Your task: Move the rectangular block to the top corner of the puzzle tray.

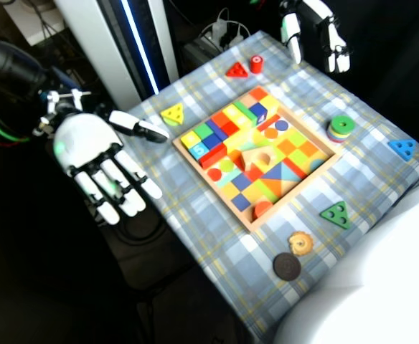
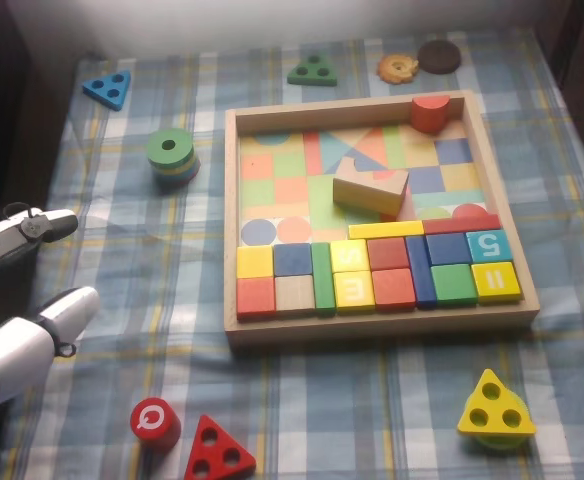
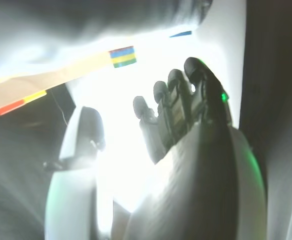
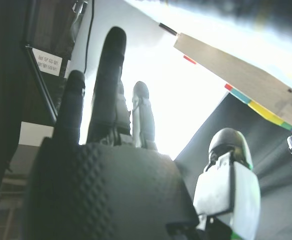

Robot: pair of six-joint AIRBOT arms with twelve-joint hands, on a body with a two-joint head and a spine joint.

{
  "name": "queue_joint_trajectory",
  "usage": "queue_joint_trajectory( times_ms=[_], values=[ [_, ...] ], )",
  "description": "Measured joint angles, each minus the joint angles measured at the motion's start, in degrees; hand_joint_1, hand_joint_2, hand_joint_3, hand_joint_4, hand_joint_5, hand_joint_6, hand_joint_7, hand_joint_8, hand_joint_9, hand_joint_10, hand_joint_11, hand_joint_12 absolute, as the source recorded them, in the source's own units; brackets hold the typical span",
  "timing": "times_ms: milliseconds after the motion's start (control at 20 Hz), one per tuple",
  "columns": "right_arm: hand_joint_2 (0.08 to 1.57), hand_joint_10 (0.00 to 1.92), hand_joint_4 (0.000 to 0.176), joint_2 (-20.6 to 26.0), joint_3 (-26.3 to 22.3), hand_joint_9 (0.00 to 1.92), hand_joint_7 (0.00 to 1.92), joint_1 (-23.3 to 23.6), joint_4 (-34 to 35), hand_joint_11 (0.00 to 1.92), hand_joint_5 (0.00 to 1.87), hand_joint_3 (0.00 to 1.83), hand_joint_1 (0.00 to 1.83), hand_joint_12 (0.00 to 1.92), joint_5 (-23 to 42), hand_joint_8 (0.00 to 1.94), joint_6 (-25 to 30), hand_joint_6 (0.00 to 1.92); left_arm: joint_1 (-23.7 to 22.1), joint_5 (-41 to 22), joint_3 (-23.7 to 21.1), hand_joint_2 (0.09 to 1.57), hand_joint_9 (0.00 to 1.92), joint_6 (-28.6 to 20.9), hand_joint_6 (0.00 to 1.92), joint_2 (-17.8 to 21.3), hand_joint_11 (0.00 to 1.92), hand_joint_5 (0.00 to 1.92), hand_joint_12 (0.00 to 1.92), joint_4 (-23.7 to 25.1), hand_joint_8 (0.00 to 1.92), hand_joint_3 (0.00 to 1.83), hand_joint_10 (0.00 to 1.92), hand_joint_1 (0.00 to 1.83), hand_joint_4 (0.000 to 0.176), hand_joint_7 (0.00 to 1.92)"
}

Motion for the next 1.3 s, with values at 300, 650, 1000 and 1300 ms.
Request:
queue_joint_trajectory(
  times_ms=[300,650,1000,1300],
  values=[
    [1.18,0.0,0.144,1.9,0.1,0.0,0.1,-0.8,-1.7,0.0,0.12,0.02,0.0,0.0,-2.8,0.01,0.0,0.0,0.0,-0.4,-0.3,1.25,0.19,1.7,0.01,2.8,0.02,0.58,0.01,2.0,0.01,0.0,0.04,0.89,0.04,0.36],
    [1.19,0.01,0.069,9.4,1.0,0.2,0.16,2.8,-13.3,0.0,0.17,0.0,0.05,0.78,-12.1,0.0,0.0,0.0,0.0,4.0,-0.1,1.25,0.2,1.9,0.01,2.0,0.0,0.56,0.0,2.1,0.01,0.0,0.03,0.87,0.062,0.38],
    [1.08,0.01,0.057,13.4,10.6,0.16,0.14,5.2,-28.7,0.0,0.11,0.0,0.27,1.3,-22.6,0.0,28.6,0.0,0.0,3.9,-0.1,1.26,0.22,1.9,0.0,2.0,0.0,0.57,0.17,1.7,0.0,0.0,0.0,0.84,0.053,0.37],
    [1.04,0.04,0.025,13.3,16.5,0.3,0.27,16.3,-44.8,0.0,0.25,0.0,0.7,1.45,-33.7,0.01,37.9,0.02,0.0,4.0,-0.2,1.25,0.22,2.3,0.0,2.0,0.0,0.58,0.21,2.0,0.0,0.0,0.0,0.86,0.053,0.37]
  ],
)
